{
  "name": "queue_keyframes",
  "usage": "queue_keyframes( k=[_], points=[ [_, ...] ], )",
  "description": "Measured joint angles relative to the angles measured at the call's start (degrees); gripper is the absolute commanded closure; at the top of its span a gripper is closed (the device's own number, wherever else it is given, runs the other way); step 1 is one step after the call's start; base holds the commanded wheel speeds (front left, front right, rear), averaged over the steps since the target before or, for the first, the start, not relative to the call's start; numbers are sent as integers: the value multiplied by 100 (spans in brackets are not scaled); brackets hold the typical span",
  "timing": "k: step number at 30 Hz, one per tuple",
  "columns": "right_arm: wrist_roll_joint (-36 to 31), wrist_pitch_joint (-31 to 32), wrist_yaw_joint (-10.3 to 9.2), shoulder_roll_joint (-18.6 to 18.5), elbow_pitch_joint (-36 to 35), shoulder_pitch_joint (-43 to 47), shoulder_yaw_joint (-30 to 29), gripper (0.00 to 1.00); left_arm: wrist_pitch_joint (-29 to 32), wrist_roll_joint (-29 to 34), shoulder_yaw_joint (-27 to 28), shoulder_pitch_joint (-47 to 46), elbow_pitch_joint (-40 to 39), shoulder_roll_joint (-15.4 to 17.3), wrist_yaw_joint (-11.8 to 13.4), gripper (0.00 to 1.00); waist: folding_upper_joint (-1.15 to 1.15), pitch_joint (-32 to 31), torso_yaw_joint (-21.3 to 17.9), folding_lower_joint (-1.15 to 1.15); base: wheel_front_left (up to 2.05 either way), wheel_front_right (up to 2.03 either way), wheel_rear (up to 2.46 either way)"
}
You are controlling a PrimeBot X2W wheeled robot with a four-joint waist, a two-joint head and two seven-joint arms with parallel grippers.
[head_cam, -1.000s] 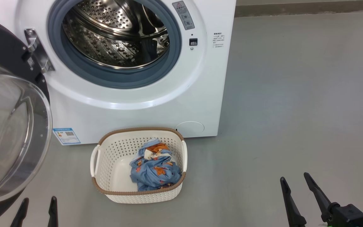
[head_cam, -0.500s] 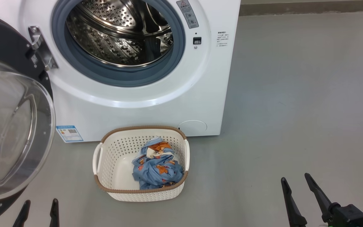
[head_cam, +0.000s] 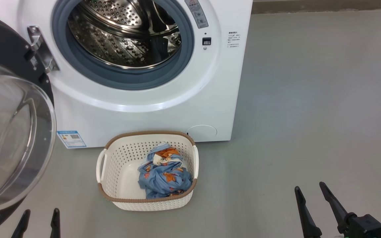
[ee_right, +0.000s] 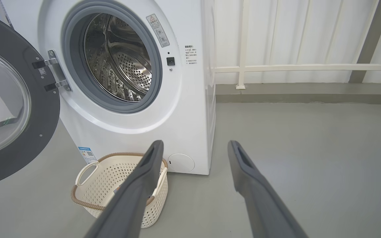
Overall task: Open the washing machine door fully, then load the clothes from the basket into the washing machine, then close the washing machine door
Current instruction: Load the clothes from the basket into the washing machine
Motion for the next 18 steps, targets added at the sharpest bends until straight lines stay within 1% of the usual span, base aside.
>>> queue_keyframes(
  k=[6, 12, 18],
  points=[
    [0, 0, 0, 0, 2, -1, 1, 0, 0, -49, 1, -4, 7, 49, 0, 0, 0, 57, 8, 0, 116, -116, 0],
    [0, 0, 0, 0, 1, -9, 9, 0, 0, -91, -2, -29, 18, 59, 0, 0, 0, 127, 24, 0, 194, -194, 0],
    [0, 0, 0, -1, -3, -35, 5, 0, 0, -81, 160, -139, -8, 33, 0, 0, 0, 200, 25, 0, 177, -177, 0]
  ],
)
